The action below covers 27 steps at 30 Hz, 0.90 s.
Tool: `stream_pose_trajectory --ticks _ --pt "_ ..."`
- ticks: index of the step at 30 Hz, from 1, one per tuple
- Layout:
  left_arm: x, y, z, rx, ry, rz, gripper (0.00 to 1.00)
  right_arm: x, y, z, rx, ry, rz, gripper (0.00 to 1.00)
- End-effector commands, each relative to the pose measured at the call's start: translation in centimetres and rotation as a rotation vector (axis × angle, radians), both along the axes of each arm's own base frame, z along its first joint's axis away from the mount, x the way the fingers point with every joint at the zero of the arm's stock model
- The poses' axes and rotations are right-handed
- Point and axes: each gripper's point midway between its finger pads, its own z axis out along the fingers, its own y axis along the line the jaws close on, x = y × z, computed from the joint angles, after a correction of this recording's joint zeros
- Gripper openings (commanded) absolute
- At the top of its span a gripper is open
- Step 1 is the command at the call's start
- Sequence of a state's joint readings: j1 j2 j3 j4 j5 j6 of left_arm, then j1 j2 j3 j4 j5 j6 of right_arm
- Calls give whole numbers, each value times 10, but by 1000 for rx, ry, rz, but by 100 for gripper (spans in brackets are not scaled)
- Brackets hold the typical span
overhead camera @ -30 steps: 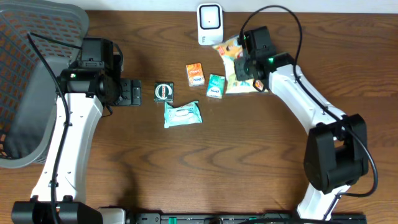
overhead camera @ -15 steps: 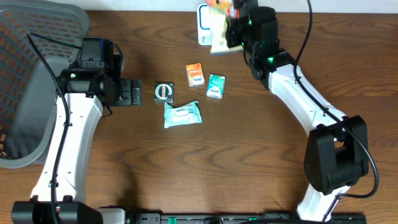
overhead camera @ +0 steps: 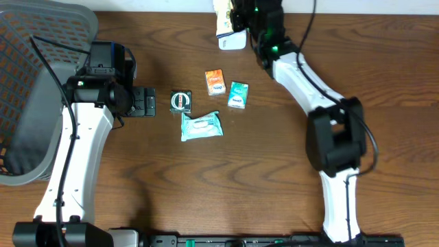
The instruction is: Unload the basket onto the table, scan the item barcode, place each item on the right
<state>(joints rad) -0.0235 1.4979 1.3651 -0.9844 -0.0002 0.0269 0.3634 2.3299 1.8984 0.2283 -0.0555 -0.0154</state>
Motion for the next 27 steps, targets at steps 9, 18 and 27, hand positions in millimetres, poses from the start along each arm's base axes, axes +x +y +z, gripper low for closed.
stream_pose_trajectory --ticks 9,18,27 --pt "-1 1 -4 11 13 -3 98 18 -2 -9 -33 -55 -12 1" --pt "-1 1 -4 11 13 -3 98 32 -60 15 121 -21 -124 1" --pt "-1 1 -4 11 13 -3 97 34 -184 -5 31 144 -417 1"
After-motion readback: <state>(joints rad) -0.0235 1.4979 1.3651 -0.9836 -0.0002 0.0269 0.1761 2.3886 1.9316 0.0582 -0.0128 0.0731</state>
